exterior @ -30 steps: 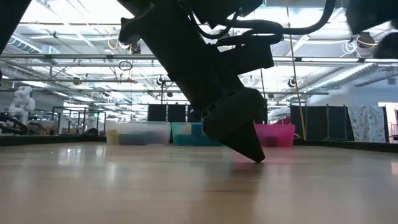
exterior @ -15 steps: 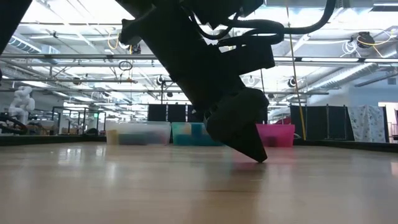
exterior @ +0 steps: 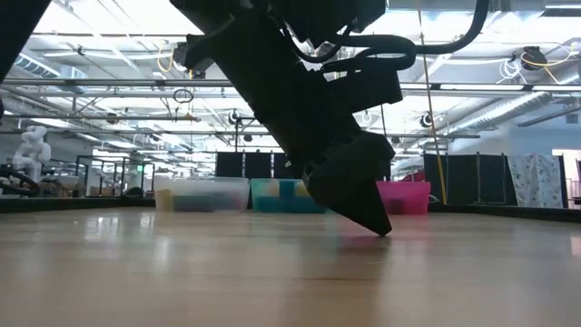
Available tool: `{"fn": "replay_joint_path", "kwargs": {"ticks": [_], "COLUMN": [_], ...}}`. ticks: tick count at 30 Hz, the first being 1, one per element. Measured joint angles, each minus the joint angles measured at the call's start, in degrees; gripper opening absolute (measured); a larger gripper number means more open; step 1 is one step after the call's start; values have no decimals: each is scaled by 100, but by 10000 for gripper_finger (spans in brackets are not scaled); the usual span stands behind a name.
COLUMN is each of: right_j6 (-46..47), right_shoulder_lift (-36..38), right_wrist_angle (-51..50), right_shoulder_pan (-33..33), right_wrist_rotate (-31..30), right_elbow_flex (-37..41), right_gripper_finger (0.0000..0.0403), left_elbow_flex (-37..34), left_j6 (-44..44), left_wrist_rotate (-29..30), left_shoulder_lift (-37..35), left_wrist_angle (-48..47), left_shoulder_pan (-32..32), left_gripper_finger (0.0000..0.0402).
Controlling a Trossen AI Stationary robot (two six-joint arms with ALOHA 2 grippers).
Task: Sort blocks by size
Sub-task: Put the red 4 stud game piece into the red bin
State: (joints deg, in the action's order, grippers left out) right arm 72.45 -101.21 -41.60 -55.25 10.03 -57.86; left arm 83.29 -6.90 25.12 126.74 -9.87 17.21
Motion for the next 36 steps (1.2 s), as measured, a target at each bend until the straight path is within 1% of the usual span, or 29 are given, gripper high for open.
{"fn": "replay_joint_path", "kwargs": {"ticks": [3,5,8,10,12,16,19,23,25,29,36], "right_j6": [73,82,58,-41,-254,-866,-1280,-2070,-2581,-3794,-5795], "right_shoulder_lift": [-51,-54,-46,1,75,314,559,868,1063,1428,2203], "right_wrist_angle": [-39,-58,-98,-102,-111,-221,-453,-736,-796,-847,-773], "right_shoulder_pan": [9,9,54,77,68,189,441,1052,1421,2378,4210], "right_wrist_rotate": [35,19,-32,-238,-650,-1940,-2431,-3095,-3291,-3305,-3251], "right_elbow_flex": [-13,-11,-5,1,8,17,17,17,17,17,17], "right_gripper_finger": [209,193,154,128,115,115,115,118,120,120,120], "left_elbow_flex": [0,1,0,0,0,0,-4,-3,-2,-4,2], "left_j6": [13,13,23,35,50,-15,-139,-170,-168,-114,360], "left_wrist_rotate": [2,1,-161,-321,-364,-349,-97,236,358,501,946], "left_shoulder_lift": [0,0,0,4,0,-116,-235,-489,-632,-999,-1788], "left_wrist_angle": [0,10,167,277,275,-157,-579,-892,-1044,-1237,-1729], "left_shoulder_pan": [0,0,-5,-8,7,17,15,27,41,48,-45], "left_gripper_finger": [228,228,228,228,228,228,228,228,228,228,228]}}
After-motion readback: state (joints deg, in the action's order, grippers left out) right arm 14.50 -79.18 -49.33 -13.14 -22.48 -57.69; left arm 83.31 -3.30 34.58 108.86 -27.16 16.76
